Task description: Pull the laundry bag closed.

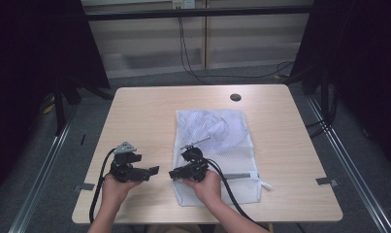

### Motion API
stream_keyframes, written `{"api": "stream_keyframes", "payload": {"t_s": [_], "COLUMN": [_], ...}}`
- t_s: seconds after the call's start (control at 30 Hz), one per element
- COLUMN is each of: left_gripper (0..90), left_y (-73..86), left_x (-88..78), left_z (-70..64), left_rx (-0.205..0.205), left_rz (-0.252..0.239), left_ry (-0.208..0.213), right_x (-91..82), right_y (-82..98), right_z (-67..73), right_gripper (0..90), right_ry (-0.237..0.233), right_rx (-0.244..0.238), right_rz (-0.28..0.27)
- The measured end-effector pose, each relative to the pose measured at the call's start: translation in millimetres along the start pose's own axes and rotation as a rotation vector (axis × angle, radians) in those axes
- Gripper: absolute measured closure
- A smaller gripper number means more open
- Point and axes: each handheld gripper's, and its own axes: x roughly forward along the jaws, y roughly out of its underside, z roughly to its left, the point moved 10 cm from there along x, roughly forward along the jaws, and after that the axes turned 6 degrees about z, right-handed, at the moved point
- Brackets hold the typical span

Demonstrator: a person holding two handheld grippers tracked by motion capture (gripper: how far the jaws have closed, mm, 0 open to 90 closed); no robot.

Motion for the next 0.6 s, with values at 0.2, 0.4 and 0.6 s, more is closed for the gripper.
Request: {"api": "stream_keyframes", "payload": {"t_s": [0.2, 0.4, 0.6], "left_gripper": [8.7, 8.7, 8.7], "left_y": [0.1, -1.0, -1.4], "left_x": [0.7, 0.2, 0.0], "left_z": [-0.3, -1.4, -0.9], "left_rx": [0.007, 0.000, 0.000], "left_rz": [0.007, -0.002, -0.005], "left_ry": [0.001, 0.004, -0.004], "right_x": [0.0, -1.3, -3.1], "right_y": [0.7, 1.4, 4.1], "right_z": [-1.5, -2.6, -2.5], "right_gripper": [78.2, 82.8, 83.8], "right_ry": [-0.009, -0.020, -0.020], "right_rx": [0.017, 0.014, 0.012], "right_rz": [0.019, 0.028, 0.030]}}
